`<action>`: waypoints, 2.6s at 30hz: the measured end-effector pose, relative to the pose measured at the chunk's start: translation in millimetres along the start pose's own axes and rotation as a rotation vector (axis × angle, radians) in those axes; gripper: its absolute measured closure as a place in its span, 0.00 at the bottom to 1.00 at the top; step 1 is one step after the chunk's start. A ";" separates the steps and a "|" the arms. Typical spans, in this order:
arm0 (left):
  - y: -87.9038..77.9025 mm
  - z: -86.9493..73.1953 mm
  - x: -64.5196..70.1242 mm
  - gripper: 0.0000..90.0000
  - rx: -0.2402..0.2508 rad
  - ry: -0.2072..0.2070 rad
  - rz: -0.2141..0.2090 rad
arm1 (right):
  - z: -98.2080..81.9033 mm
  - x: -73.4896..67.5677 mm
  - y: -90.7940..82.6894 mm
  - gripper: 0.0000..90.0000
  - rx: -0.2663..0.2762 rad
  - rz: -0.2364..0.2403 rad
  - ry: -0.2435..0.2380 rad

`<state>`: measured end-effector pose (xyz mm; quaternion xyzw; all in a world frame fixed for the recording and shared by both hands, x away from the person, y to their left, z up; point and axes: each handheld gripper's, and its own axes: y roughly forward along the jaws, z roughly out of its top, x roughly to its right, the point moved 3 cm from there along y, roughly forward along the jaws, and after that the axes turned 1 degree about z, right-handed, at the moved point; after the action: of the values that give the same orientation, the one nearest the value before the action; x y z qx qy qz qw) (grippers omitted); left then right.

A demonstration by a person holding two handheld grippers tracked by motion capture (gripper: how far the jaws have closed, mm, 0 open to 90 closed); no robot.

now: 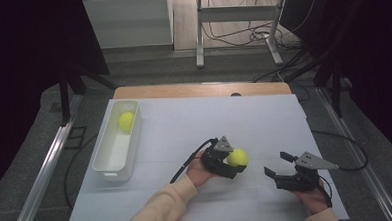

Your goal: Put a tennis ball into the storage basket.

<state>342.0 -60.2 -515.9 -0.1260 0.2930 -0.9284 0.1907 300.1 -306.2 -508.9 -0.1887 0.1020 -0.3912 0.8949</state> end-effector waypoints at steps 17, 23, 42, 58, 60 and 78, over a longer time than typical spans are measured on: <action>-10.3 -1.8 -4.4 0.29 0.003 0.002 0.020 | -0.6 0.0 0.1 0.17 -0.008 -0.001 -0.003; -15.3 -1.7 -6.3 0.29 0.017 -0.006 0.030 | -0.6 0.0 0.2 0.17 -0.007 0.000 -0.002; -37.4 -4.3 -16.1 0.29 0.045 -0.018 0.065 | -1.0 -0.3 0.7 0.17 -0.009 -0.001 -0.005; -56.5 -1.8 -17.1 0.29 0.083 -0.027 0.092 | -1.2 -0.7 1.1 0.17 -0.015 0.000 -0.007; -59.5 -1.3 -17.2 0.29 0.087 -0.026 0.094 | -1.2 -0.6 1.1 0.17 -0.015 0.000 -0.007; -83.2 -7.3 -28.3 0.29 0.109 -0.053 0.129 | -1.3 -0.7 1.0 0.17 -0.016 0.000 -0.007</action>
<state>341.5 18.4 -475.9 -0.1208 0.2443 -0.9251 0.2644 299.8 -305.4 -510.4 -0.1971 0.1018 -0.3898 0.8938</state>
